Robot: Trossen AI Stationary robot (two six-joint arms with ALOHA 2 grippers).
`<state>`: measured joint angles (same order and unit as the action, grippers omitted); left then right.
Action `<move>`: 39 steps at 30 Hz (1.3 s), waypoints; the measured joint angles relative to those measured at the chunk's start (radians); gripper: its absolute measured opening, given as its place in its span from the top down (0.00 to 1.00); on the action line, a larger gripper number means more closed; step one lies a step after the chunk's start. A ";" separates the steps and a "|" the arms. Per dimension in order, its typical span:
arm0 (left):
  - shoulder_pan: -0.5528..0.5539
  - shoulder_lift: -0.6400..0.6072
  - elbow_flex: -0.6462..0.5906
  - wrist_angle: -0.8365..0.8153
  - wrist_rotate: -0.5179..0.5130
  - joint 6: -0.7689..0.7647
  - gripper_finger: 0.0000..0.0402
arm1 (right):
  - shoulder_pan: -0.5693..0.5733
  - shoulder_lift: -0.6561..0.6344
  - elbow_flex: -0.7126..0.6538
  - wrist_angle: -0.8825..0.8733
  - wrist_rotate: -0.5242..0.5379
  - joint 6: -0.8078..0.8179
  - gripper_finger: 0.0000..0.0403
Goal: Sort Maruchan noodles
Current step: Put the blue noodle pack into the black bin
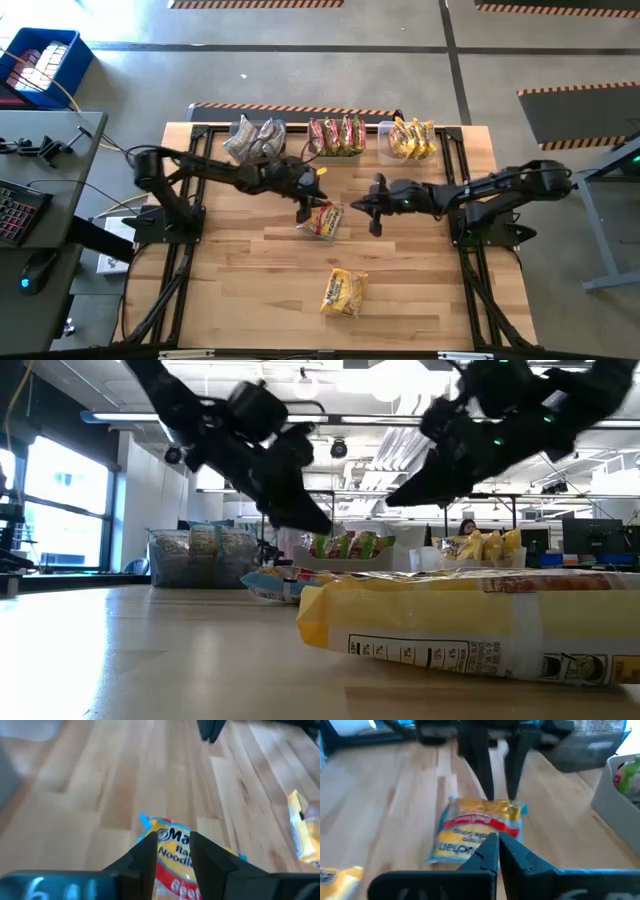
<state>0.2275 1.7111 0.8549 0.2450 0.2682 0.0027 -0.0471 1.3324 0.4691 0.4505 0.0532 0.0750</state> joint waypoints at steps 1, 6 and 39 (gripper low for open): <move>0.004 0.032 0.025 -0.001 0.027 0.024 0.73 | 0.009 -0.006 -0.031 0.045 0.008 0.020 1.00; 0.008 0.140 0.125 -0.019 0.037 0.129 0.68 | 0.047 -0.001 -0.086 0.117 0.074 0.091 1.00; 0.040 0.246 0.375 -0.394 0.041 0.253 0.78 | 0.076 0.007 -0.085 0.138 0.105 0.108 1.00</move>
<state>0.2674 1.9568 1.2301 -0.1491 0.3090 0.2556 0.0292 1.3392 0.3840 0.5884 0.1585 0.1832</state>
